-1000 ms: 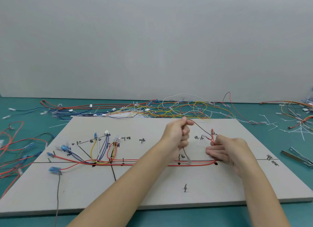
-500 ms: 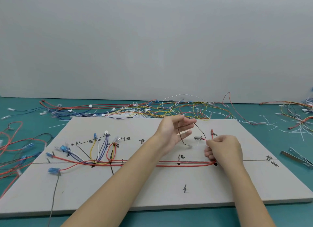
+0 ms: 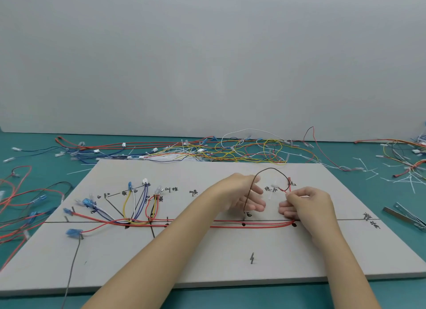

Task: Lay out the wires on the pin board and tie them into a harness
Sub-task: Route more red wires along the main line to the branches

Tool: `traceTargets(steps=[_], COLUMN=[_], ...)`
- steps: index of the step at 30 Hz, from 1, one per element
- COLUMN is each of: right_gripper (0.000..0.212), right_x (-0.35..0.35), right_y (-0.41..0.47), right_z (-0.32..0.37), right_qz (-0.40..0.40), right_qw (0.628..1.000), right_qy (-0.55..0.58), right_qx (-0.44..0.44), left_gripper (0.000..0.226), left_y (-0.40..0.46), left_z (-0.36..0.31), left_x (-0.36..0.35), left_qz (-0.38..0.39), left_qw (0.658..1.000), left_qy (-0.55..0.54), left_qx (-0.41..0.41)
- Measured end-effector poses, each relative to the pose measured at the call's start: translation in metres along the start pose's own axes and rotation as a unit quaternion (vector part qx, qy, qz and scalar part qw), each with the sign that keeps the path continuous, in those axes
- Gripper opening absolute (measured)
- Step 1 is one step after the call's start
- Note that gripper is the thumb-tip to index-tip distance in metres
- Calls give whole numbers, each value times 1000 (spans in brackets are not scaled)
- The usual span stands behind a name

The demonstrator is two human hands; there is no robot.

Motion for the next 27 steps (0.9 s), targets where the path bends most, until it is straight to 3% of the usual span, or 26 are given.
traceTargets(steps=[9,21,27], right_gripper=[9,11,12], right_x=[-2,-8,-8], right_y=[-2,0,-2], right_z=[1,1,1], right_qz=[14,39,48], right_qw=[1000,999,998], right_qy=[3,19,40], right_qx=[17,18,19], left_gripper=[22,4,10], left_y=[27,35,36], left_z=[-3,-2,-7], left_x=[-14,-13,-12], left_qz=[-109,-127,-153], left_qw=[992,978,980], left_qy=[-24,-135,-57], left_qx=[-52,-99,-115])
Point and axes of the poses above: each hand's wrist, its own y-axis towards the middle knuckle, its own x-axis out of the back of the hand, z = x × y, the point moved 10 cm from there along y, towards the middle knuckle, and after that the axes turned 13 degrees about -x, right-handed, at the moved point
